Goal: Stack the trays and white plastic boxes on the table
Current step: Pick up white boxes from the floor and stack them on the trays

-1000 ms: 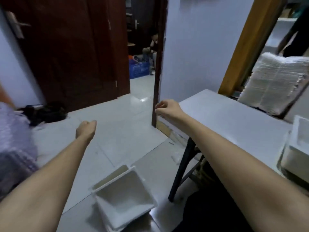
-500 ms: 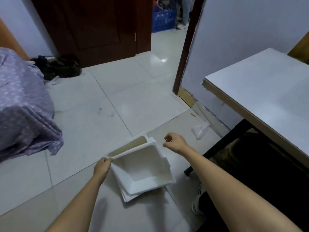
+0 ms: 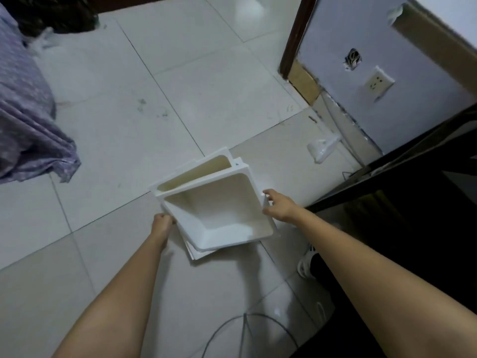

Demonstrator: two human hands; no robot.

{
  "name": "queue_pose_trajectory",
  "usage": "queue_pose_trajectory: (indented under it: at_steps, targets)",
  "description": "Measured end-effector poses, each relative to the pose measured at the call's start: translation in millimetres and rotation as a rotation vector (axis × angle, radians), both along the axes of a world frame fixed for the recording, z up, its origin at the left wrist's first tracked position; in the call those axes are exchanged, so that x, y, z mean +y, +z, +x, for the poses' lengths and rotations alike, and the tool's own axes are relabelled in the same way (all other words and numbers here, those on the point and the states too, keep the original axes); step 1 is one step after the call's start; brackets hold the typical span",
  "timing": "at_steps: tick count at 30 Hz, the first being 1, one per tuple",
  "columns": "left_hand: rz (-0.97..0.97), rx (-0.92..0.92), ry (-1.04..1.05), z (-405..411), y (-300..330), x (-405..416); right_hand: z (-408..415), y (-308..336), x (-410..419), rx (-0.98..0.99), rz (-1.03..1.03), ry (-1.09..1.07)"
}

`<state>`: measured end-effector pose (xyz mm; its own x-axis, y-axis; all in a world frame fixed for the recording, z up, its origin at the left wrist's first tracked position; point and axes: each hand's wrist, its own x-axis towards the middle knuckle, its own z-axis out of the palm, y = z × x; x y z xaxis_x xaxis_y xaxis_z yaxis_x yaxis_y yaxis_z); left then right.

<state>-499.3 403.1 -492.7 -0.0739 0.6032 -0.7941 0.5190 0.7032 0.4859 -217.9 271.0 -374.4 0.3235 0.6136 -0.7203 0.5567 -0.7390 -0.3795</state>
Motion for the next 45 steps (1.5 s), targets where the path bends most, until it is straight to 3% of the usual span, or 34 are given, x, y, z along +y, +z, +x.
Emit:
queue_pose_trajectory:
  at_steps: [13,19,25,34,40,45]
  targets:
    - [0.009,-0.057,0.018,1.0,-13.6,5.7,0.6,-8.5,2.7,0.008,0.056,-0.067]
    - [0.145,-0.05,0.129,11.4,13.6,4.5,4.4,10.2,-0.8,-0.023,0.135,-0.14]
    - [0.324,-0.088,0.114,29.5,56.0,31.0,6.9,58.7,14.1,-0.023,0.259,-0.23]
    - [0.572,-0.12,0.075,57.1,195.8,72.5,17.1,159.9,29.1,0.064,0.486,-0.391]
    - [0.753,-0.1,-0.062,88.5,328.4,92.1,24.2,252.6,24.4,0.041,0.6,-0.431]
    - [0.824,-0.003,-0.182,137.2,460.8,100.4,41.4,345.6,2.0,0.064,0.814,-0.584]
